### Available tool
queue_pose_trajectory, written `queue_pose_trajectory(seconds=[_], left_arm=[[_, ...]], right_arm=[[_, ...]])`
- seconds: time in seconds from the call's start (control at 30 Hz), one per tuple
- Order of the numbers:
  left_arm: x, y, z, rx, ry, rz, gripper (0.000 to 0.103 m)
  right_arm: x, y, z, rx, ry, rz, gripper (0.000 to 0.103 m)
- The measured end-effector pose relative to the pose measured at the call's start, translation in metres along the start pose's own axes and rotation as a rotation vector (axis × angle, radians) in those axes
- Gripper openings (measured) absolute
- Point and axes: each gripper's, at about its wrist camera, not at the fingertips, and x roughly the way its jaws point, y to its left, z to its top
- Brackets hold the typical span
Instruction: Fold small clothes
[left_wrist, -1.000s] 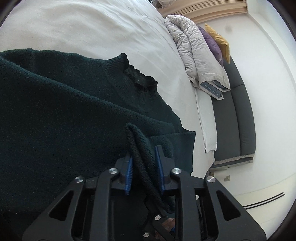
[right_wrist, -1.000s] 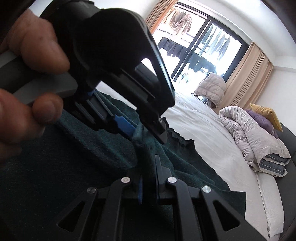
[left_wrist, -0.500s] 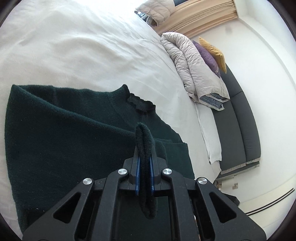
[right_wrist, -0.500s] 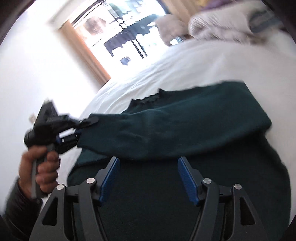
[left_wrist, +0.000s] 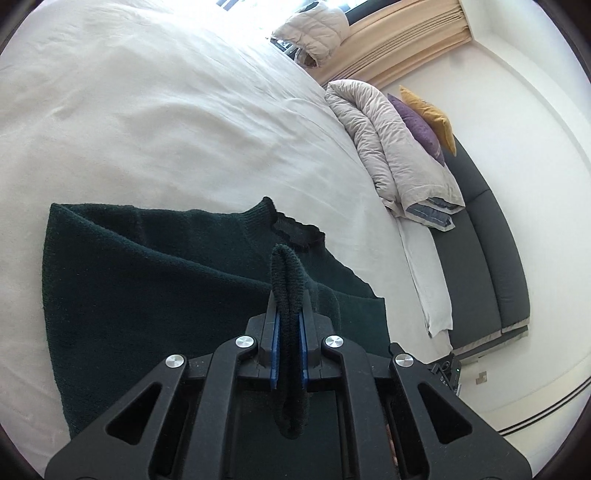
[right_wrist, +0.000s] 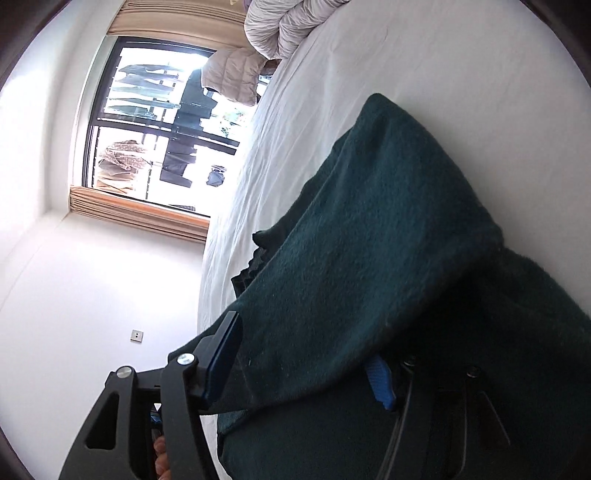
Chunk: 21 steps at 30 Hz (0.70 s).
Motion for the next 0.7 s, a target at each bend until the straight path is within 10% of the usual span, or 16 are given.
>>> queue_pose_trajectory(seconds=[0.27,0.7], left_arm=[[0.017,0.054,-0.01,-0.083,0.014,0.042,0.007],[0.03,0.072,-0.02,-0.086,0.01,0.05,0.007]], right_arm=[[-0.02,-0.018,0.015,0.056,-0.167,0.025,0.061],[-0.013,-0.009,0.018,-0.07,-0.116,-0.048,0.058]])
